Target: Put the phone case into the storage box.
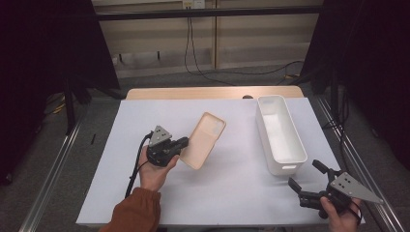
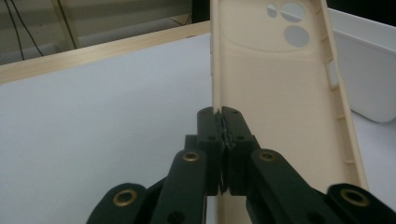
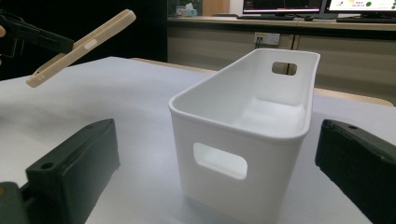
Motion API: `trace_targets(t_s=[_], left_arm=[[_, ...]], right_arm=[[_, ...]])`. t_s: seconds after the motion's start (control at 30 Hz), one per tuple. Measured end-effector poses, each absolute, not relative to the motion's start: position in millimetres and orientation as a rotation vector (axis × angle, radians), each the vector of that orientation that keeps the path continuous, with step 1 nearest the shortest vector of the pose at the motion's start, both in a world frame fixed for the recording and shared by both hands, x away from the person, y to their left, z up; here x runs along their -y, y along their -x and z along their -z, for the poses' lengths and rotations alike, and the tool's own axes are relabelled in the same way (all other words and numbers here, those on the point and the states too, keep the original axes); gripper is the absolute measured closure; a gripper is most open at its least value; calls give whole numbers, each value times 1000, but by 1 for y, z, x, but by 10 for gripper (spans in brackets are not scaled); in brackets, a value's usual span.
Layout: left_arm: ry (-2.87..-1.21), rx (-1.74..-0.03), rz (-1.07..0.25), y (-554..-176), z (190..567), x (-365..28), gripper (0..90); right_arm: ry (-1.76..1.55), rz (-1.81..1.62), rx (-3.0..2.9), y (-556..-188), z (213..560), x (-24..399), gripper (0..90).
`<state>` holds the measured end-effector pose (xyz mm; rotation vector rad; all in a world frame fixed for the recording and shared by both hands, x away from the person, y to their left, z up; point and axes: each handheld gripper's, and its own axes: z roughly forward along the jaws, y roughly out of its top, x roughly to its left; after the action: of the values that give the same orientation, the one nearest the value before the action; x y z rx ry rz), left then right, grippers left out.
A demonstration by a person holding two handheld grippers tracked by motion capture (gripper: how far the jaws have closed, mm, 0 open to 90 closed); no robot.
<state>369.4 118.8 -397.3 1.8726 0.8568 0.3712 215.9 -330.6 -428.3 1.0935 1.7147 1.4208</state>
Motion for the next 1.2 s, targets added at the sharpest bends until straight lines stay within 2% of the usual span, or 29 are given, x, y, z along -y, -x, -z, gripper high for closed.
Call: trace_targets(t_s=[0.53,1.2], left_arm=[[-1870,-767,-327,-351,390,-94,876],[-1851,-683,-348,-339,379,-62,876]], right_arm=[[-1069,-1435,-1738,-230,407,312,0],[-950,-1507,-1812,-257,382,281,35]])
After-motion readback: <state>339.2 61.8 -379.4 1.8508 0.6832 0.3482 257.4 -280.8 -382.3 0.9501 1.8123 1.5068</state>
